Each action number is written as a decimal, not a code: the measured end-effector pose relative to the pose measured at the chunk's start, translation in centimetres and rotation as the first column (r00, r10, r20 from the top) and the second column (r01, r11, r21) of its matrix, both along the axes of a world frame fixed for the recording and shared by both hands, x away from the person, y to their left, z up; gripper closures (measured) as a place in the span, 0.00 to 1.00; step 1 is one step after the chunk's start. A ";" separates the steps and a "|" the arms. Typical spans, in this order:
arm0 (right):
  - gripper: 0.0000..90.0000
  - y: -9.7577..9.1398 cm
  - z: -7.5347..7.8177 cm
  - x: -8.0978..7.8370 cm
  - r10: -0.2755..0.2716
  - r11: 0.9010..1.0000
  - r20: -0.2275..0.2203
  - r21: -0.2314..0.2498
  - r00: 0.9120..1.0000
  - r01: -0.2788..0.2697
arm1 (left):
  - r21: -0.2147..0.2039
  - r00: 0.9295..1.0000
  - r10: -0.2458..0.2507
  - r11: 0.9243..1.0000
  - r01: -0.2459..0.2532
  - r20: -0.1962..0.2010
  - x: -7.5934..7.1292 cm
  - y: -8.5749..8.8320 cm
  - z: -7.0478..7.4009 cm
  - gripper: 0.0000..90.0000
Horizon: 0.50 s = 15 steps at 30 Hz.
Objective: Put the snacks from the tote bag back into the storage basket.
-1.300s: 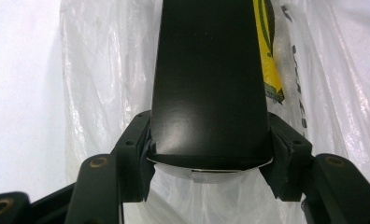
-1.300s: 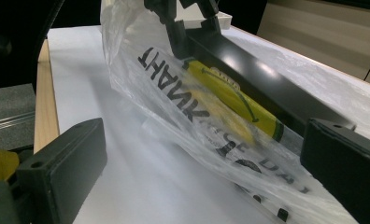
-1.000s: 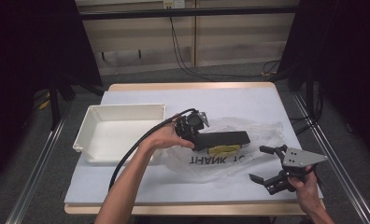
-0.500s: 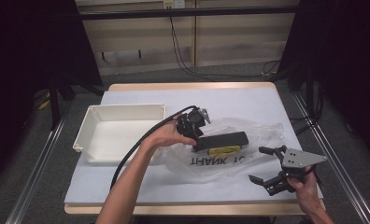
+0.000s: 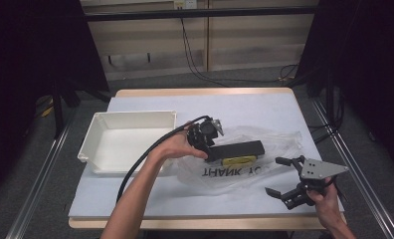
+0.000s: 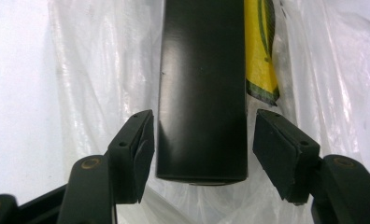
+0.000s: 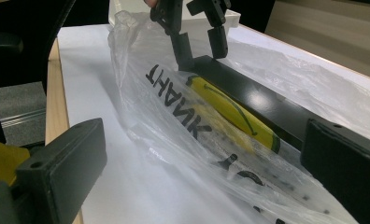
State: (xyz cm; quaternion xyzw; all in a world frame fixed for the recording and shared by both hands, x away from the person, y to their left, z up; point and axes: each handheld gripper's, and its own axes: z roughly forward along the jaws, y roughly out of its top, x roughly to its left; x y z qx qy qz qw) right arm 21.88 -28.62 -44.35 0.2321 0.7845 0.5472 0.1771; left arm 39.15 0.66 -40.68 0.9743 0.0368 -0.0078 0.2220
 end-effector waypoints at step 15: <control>0.00 0.0 0.0 0.0 0.013 1.000 -0.004 0.002 1.000 -0.013 | 0.070 1.000 0.011 0.997 -0.012 0.015 0.1 -0.3 -1.5 0.44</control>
